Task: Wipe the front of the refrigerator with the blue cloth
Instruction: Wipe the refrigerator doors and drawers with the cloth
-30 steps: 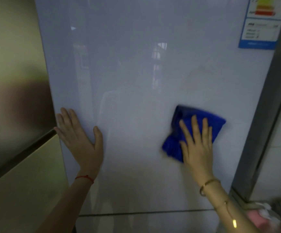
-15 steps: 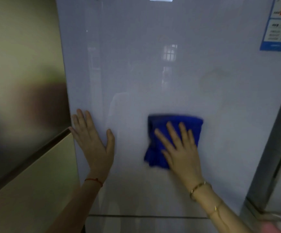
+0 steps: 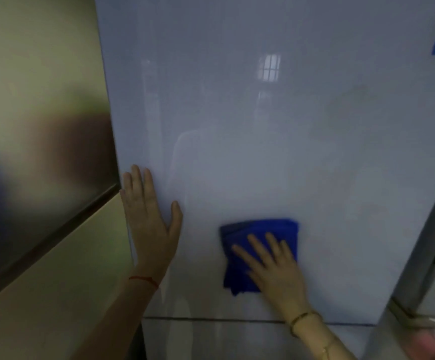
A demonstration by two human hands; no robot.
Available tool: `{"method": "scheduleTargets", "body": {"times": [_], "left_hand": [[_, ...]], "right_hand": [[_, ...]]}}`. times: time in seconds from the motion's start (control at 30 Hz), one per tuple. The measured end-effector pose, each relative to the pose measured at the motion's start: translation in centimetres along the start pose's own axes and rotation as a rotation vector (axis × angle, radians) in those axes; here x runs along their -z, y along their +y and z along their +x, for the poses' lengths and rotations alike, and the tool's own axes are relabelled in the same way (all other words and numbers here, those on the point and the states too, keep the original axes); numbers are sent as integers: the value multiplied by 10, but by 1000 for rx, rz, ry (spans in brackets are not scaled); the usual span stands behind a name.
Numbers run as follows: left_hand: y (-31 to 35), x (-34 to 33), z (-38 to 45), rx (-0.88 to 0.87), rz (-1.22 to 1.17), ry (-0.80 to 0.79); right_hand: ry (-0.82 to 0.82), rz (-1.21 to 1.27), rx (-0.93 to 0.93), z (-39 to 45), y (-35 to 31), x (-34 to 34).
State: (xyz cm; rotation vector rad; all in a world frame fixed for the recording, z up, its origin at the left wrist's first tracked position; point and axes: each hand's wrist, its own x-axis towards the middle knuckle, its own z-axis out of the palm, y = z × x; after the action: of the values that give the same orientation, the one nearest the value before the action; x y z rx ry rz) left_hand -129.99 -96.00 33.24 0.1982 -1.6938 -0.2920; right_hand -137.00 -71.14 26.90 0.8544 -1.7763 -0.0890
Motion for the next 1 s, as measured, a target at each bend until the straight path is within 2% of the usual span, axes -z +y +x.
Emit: {"method": "scheduleTargets", "body": {"times": [0.13, 0.17, 0.2, 0.27, 0.37, 0.43, 0.5, 0.57, 0.67, 0.73, 0.8, 0.9, 1.0], "left_hand": [[-6, 0, -17, -19, -12, -32], [-6, -1, -20, -7, 1, -37], [-6, -2, -22, 2, 14, -43], [-5, -2, -27, 9, 33, -42], [-3, 0, -45, 13, 61, -75], [0, 2, -61, 34, 55, -108], [4, 3, -77, 50, 61, -152], [7, 2, -87, 62, 73, -172], [13, -2, -91, 113, 95, -183], [15, -5, -91, 128, 117, -183], [13, -5, -92, 123, 131, -181], [8, -10, -95, 119, 142, -157], [5, -12, -106, 107, 130, -145]], "right_hand": [[168, 52, -438, 73, 37, 14], [194, 71, -499, 88, 34, 14], [200, 83, -498, 95, 28, 13], [165, 61, -332, 79, 3, 0], [-6, 27, -28, 1, -41, -23], [-97, 15, 14, -46, -40, -26], [-119, 6, -72, -73, -9, -25], [-69, -7, -256, -75, 34, -17], [66, 67, -495, -30, 76, -7], [117, 111, -563, -2, 75, -5], [108, 93, -472, -9, 60, -11], [-15, 34, -161, -74, 38, -28], [-54, -13, -62, -108, 45, -34]]}}
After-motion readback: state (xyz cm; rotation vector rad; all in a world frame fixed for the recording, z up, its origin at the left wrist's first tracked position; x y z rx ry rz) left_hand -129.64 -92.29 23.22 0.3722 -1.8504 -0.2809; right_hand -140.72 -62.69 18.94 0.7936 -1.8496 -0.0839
